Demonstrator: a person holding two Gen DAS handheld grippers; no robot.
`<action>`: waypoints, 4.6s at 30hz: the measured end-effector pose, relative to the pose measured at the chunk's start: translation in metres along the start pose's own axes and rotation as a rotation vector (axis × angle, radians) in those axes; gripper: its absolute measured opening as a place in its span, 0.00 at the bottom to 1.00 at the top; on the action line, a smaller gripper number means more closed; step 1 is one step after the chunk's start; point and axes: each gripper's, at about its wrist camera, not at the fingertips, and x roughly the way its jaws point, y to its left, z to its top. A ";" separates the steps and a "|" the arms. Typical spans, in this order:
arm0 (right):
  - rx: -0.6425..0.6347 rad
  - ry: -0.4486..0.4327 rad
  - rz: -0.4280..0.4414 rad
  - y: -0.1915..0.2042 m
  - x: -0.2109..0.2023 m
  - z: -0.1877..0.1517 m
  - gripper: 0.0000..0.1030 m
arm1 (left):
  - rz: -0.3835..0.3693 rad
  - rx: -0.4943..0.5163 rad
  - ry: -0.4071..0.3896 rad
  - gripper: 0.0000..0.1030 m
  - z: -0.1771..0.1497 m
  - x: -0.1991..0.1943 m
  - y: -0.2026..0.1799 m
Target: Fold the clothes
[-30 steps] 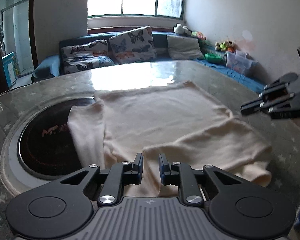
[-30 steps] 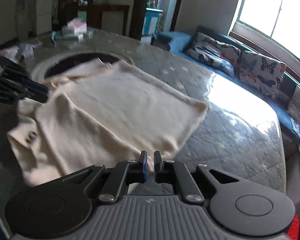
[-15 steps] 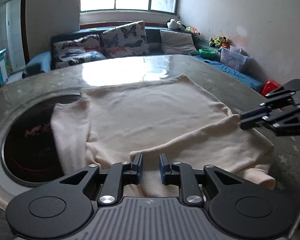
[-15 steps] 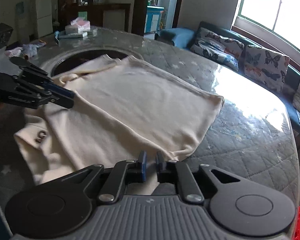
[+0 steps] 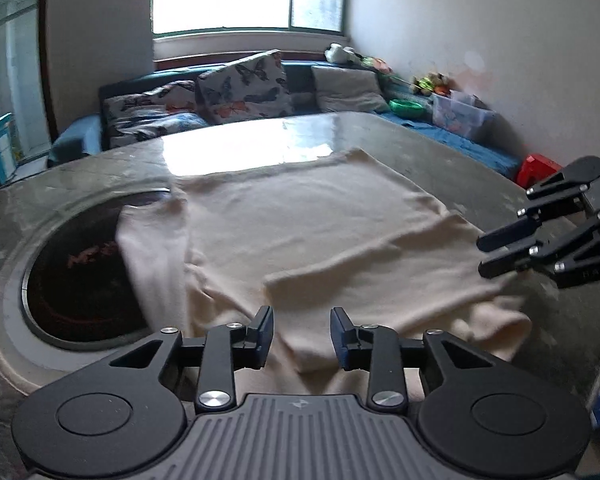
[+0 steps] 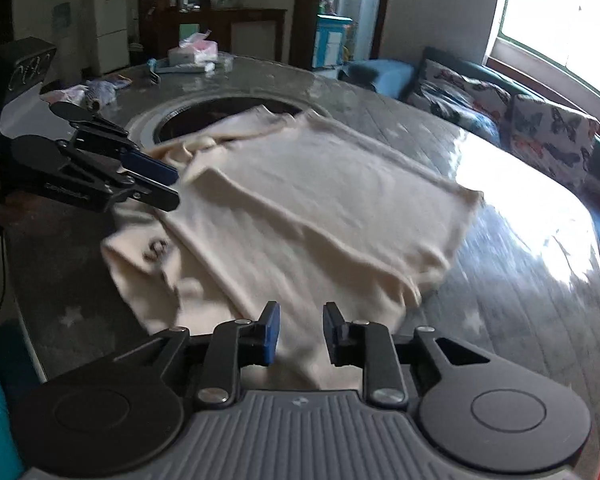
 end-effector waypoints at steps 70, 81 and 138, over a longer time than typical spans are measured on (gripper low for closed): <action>-0.232 -0.010 0.319 0.145 0.087 0.072 0.39 | 0.481 -0.555 -0.087 0.07 -0.053 -0.070 0.179; -0.172 -0.034 0.307 0.129 0.083 0.082 0.39 | 0.205 -0.398 -0.117 0.12 -0.022 -0.062 0.117; -0.129 -0.039 0.299 0.129 0.126 0.104 0.55 | 0.247 -0.439 -0.047 0.10 -0.053 -0.059 0.133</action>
